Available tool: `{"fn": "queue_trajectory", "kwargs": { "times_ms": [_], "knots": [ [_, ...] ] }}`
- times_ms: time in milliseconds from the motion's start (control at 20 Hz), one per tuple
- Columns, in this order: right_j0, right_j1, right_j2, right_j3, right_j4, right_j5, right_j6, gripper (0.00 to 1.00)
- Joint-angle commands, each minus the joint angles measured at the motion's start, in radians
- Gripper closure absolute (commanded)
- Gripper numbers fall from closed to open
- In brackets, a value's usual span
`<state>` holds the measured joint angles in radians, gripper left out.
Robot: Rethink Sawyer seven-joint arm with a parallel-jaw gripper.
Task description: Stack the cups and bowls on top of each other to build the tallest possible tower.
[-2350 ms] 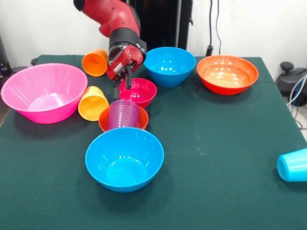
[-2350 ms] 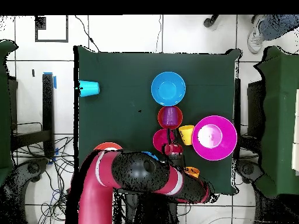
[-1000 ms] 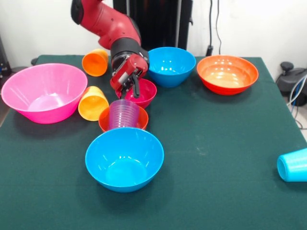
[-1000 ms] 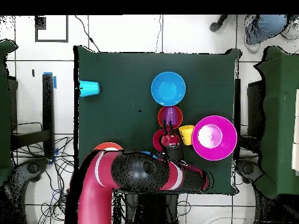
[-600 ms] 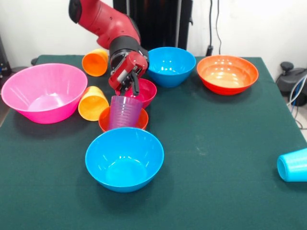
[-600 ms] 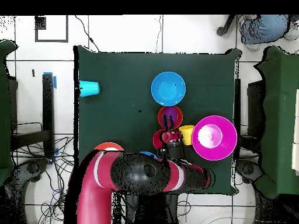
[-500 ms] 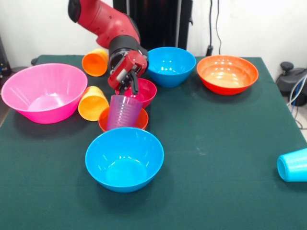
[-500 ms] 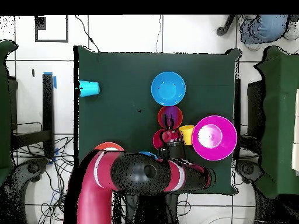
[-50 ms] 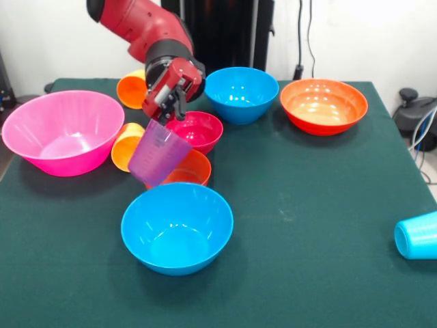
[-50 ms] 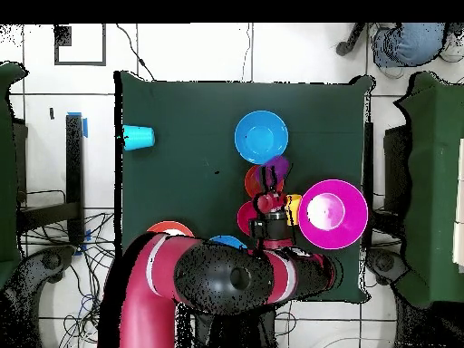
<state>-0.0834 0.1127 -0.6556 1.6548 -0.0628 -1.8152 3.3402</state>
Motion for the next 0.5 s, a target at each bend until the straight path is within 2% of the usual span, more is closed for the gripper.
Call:
{"fn": "queue_trajectory", "kwargs": {
  "times_ms": [50,250,500],
  "knots": [
    [-0.031,-0.016,0.197,-0.164,0.084,0.12,-0.002,0.0],
    [-0.032,0.007,0.212,-0.204,0.082,0.119,-0.006,0.0],
    [-0.035,0.022,0.228,-0.239,0.033,0.128,0.029,0.0]
  ]
}}
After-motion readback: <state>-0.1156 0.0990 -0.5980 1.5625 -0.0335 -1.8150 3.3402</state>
